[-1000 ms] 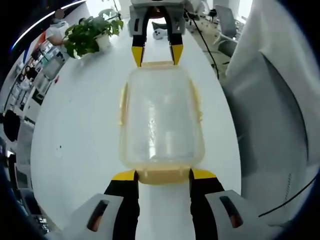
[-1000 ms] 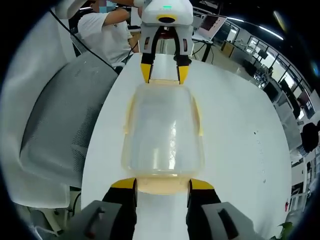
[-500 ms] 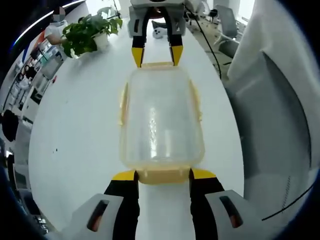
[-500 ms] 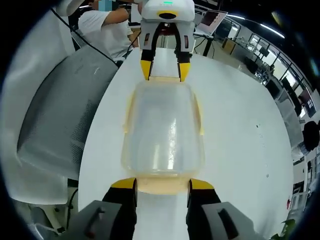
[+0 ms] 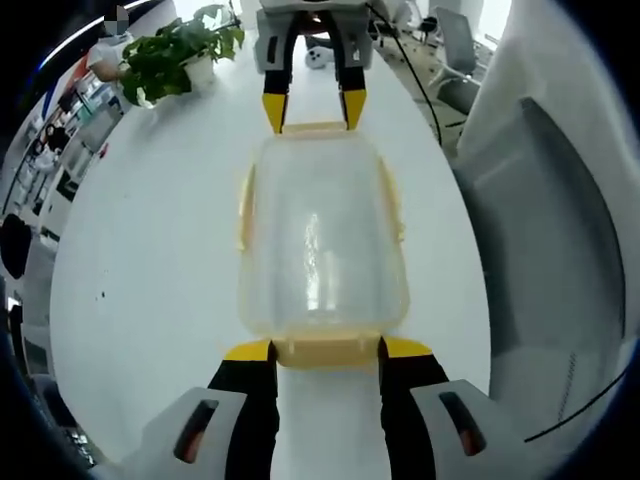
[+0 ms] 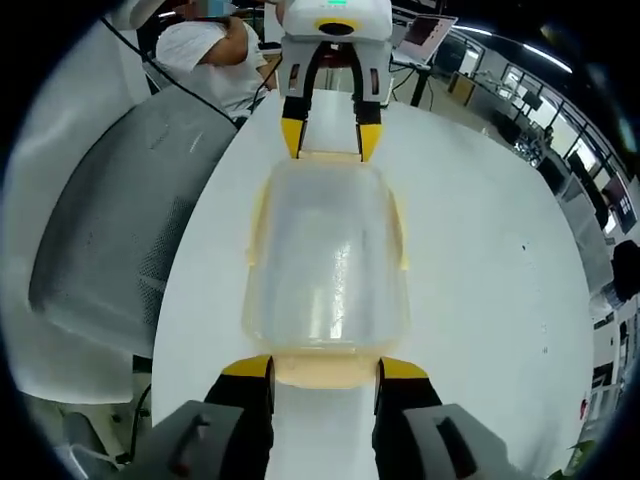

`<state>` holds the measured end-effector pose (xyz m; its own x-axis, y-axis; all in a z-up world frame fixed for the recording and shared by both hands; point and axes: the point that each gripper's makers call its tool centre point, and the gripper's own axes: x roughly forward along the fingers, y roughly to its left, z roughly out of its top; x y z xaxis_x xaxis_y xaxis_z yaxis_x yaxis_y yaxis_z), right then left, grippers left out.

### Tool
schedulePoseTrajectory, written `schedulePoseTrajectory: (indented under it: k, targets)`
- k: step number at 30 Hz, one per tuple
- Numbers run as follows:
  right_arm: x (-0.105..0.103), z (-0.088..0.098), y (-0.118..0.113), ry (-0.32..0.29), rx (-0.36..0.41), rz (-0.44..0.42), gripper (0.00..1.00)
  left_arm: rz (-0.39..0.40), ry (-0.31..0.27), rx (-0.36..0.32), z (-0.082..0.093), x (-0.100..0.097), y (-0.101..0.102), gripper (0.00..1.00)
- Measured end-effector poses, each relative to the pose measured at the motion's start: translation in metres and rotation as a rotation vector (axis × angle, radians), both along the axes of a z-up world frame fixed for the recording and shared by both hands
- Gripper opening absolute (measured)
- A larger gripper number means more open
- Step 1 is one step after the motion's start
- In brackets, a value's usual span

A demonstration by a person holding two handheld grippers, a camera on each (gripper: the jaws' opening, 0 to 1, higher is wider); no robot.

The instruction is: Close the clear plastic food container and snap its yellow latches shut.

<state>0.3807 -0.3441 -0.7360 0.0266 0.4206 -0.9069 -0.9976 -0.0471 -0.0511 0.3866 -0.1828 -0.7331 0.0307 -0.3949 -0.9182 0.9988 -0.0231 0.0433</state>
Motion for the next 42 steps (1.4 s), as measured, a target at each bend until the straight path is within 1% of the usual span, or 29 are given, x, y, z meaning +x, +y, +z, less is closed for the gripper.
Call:
schedulePoseTrajectory:
  k: [8, 13, 16, 29, 31, 34, 36, 39, 42]
  targets:
    - [0.001, -0.005, -0.002, 0.005, -0.008, 0.002, 0.37, -0.003, 0.011, 0.003, -0.004, 0.001, -0.003, 0.37]
    - [-0.001, -0.007, -0.001, 0.019, -0.009, 0.001, 0.37, -0.007, 0.023, 0.009, -0.006, -0.001, -0.001, 0.37]
    - [-0.001, -0.01, -0.001, 0.017, -0.015, 0.007, 0.37, -0.009, 0.025, 0.011, -0.008, -0.001, -0.001, 0.37]
    - [0.001, -0.01, -0.001, 0.025, -0.015, 0.012, 0.38, 0.002, 0.047, 0.005, -0.01, 0.0, 0.0, 0.37]
    - [0.0, -0.011, -0.002, 0.04, -0.017, 0.005, 0.38, 0.001, 0.047, 0.005, -0.01, 0.0, -0.001, 0.38]
    - [-0.001, -0.012, -0.001, 0.035, -0.024, 0.018, 0.38, 0.01, 0.064, 0.015, -0.011, -0.002, 0.001, 0.38]
    - [-0.001, -0.013, -0.001, 0.03, -0.029, 0.023, 0.38, -0.006, 0.056, 0.018, -0.012, -0.003, 0.001, 0.38]
    - [-0.001, -0.013, -0.002, 0.028, -0.031, 0.023, 0.38, -0.004, 0.057, 0.023, -0.012, -0.004, 0.002, 0.38]
    - [-0.001, -0.013, -0.002, 0.019, -0.037, 0.041, 0.38, -0.005, 0.062, 0.034, -0.013, -0.006, 0.003, 0.4]
